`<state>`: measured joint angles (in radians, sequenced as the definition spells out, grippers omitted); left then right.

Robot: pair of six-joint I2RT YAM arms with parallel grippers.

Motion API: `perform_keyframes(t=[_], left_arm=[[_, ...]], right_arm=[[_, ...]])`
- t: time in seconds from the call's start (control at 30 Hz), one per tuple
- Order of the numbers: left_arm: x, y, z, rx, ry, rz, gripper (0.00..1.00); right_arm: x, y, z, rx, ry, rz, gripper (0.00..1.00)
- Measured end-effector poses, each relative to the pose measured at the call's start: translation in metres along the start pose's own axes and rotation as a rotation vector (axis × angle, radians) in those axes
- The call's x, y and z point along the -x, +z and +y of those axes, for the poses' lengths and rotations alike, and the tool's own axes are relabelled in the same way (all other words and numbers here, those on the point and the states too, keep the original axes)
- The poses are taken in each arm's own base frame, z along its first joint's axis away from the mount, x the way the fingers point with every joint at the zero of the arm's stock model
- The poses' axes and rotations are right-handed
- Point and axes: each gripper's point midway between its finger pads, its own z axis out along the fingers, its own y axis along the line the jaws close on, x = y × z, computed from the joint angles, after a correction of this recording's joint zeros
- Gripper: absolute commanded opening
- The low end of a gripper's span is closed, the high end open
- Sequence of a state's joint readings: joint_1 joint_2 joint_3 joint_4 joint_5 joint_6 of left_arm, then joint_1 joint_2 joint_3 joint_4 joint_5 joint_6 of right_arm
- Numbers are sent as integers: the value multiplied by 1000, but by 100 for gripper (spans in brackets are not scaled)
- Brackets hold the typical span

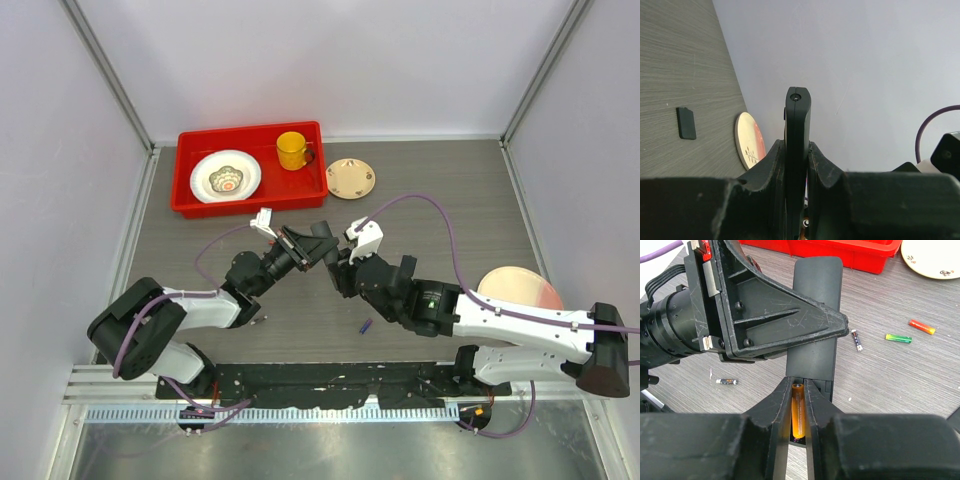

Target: Load the batteries into the remote control

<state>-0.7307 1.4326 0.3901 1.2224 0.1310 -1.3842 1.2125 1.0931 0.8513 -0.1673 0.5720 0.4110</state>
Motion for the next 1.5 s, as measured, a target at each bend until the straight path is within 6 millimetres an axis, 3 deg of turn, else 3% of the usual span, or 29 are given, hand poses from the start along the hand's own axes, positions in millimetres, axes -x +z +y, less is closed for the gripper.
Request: perform_keyframes(t=[0.9,1.27,1.5], left_arm=[[4,0,-13,-49,-16,-18,0],[5,0,-15,-56,-16,-20,0],[5,0,-15,-57,-16,-20,0]], right_arm=[[18,-6,5,-1,16,-17,39],[39,-11,9,4,42,-58,43],[59,-32,-2,2,89,-110,48]])
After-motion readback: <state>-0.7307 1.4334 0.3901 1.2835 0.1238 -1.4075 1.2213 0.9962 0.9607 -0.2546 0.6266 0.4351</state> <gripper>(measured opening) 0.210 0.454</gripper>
